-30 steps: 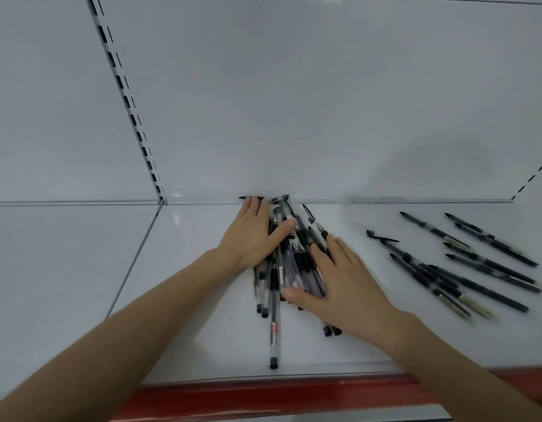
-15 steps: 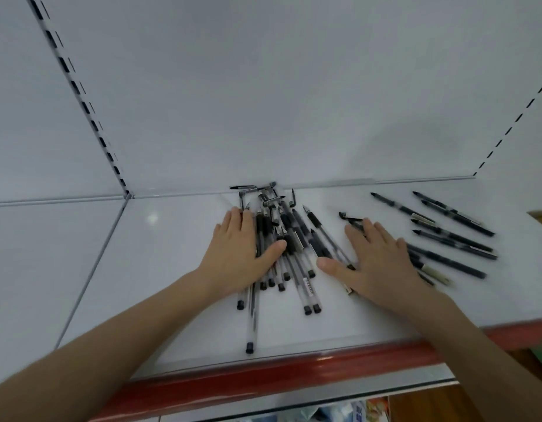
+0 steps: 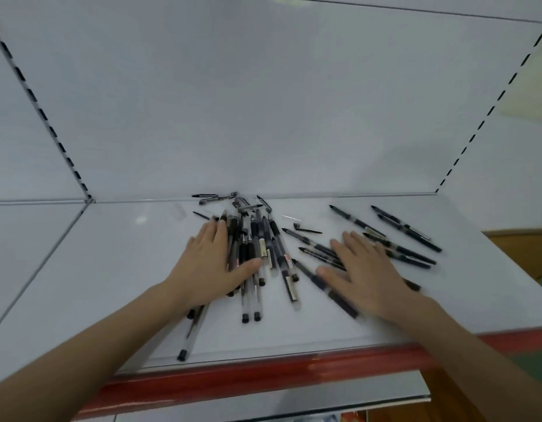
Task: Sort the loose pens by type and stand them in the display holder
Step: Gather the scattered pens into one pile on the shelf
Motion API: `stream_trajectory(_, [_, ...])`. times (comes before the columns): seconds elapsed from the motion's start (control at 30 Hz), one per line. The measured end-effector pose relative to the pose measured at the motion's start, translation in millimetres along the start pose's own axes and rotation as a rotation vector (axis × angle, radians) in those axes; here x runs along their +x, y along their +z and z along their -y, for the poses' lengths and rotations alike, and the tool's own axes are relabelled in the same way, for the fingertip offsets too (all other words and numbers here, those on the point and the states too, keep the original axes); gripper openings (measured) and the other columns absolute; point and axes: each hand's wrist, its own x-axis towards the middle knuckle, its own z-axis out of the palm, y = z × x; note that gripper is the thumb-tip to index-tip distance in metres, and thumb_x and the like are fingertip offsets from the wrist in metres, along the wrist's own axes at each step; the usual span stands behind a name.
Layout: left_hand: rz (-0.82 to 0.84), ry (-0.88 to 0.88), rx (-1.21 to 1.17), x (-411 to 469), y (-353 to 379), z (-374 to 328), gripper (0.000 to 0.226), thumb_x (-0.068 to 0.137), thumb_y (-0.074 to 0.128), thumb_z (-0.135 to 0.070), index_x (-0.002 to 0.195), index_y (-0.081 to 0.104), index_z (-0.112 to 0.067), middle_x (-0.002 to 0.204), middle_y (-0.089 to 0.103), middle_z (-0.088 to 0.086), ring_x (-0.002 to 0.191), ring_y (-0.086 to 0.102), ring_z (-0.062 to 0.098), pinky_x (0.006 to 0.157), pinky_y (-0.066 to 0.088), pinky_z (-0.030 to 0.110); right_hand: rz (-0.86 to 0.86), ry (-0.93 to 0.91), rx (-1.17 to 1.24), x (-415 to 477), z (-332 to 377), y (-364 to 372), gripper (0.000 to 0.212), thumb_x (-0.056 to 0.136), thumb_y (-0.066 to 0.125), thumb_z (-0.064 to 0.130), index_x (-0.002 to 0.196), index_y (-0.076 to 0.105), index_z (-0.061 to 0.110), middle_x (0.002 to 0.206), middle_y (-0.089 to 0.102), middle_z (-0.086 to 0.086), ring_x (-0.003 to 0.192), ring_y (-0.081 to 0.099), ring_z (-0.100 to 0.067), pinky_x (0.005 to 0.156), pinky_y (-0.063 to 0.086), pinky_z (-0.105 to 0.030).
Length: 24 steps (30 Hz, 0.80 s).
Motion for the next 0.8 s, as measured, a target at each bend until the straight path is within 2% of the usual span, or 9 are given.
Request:
stream_trajectory(0.1, [0.014,0.016,-0.02,7.5,8.4,-31.6,0.092,0.083,0.029,-0.066,0.145,-0.004,-0.007,0.156,-0.006,0.009,0.143,-0.008,0.019,0.116,0.0,0.032,-0.081,-0.056,0.031,12.7,7.6,4.3,0.06,0.096,0.017,0.049,0.147,0.009,0.017,0.157,0.007,-0.008,0.145,0.0,-0.02,0.117,0.001,-0.042])
stream_trajectory(0.23, [-0.015,0.028,-0.058,13.8,12.9,-57.5,0.087,0.086,0.032,-0.062,0.145,-0.001,-0.008,0.156,-0.005,0.008,0.143,-0.008,0.017,0.116,0.0,0.03,-0.133,-0.182,0.319,20.9,5.8,-8.3,0.049,0.1,0.028,0.031,0.144,0.022,0.011,0.152,0.02,-0.012,0.143,0.012,-0.024,0.114,0.009,-0.029])
stream_trajectory(0.33, [-0.061,-0.031,0.028,6.9,11.7,-54.2,0.112,0.064,0.019,-0.087,0.146,0.001,-0.014,0.155,-0.003,0.013,0.143,-0.006,0.024,0.116,0.004,0.039,-0.223,-0.066,0.202,25.0,-35.3,-18.2,0.054,0.096,0.033,0.041,0.143,0.026,0.015,0.151,0.021,-0.012,0.141,0.016,-0.028,0.112,0.016,-0.038])
stream_trajectory(0.4, [-0.042,-0.076,0.061,0.8,13.5,-53.6,0.122,0.051,0.012,-0.092,0.146,0.001,-0.016,0.155,0.001,0.016,0.143,-0.003,0.027,0.117,0.009,0.046,-0.134,0.152,0.094,26.6,-67.8,-20.7,0.067,0.09,0.032,0.058,0.145,0.018,0.023,0.156,0.009,-0.009,0.144,0.008,-0.028,0.113,0.009,-0.049])
stream_trajectory(0.47, [-0.021,-0.1,0.033,-0.5,18.4,-59.5,0.125,0.048,0.014,-0.092,0.146,-0.001,-0.016,0.155,0.001,0.016,0.143,-0.003,0.027,0.117,0.01,0.045,-0.044,0.25,0.117,26.8,-83.0,-18.9,0.075,0.085,0.03,0.068,0.145,0.015,0.026,0.156,0.008,-0.009,0.143,0.008,-0.03,0.113,0.008,-0.052])
stream_trajectory(0.53, [-0.028,-0.105,0.049,4.3,23.4,-69.1,0.122,0.052,0.018,-0.091,0.146,-0.001,-0.014,0.155,-0.001,0.016,0.143,-0.005,0.026,0.118,0.006,0.041,-0.065,0.174,0.123,28.3,-77.1,-15.2,0.072,0.086,0.029,0.066,0.143,0.02,0.023,0.153,0.016,-0.01,0.141,0.015,-0.03,0.113,0.015,-0.05])
stream_trajectory(0.67, [-0.095,-0.046,0.113,13.9,29.7,-80.2,0.116,0.059,0.019,-0.087,0.145,0.007,-0.01,0.154,0.01,0.012,0.143,0.003,0.024,0.115,0.008,0.034,-0.089,-0.062,0.128,33.2,-36.6,-10.2,0.052,0.097,0.026,0.045,0.14,0.028,0.015,0.147,0.027,-0.017,0.135,0.025,-0.035,0.111,0.024,-0.042])
stream_trajectory(0.73, [-0.084,-0.046,0.027,12.6,25.5,-77.0,0.112,0.063,0.025,-0.087,0.146,0.007,-0.013,0.156,0.008,0.008,0.143,0.002,0.019,0.116,0.009,0.034,-0.097,-0.108,0.202,33.8,-27.4,-13.9,0.042,0.097,0.03,0.039,0.129,0.037,0.012,0.129,0.039,-0.015,0.123,0.036,-0.038,0.101,0.031,-0.04])
stream_trajectory(0.8, [-0.1,-0.048,0.003,8.3,19.6,-67.5,0.109,0.063,0.022,-0.088,0.146,0.007,-0.018,0.156,0.006,0.007,0.144,0.001,0.019,0.116,0.008,0.035,-0.096,-0.113,0.267,31.9,-30.9,-17.9,0.044,0.097,0.033,0.039,0.132,0.037,0.013,0.127,0.04,-0.013,0.124,0.036,-0.035,0.099,0.032,-0.039])
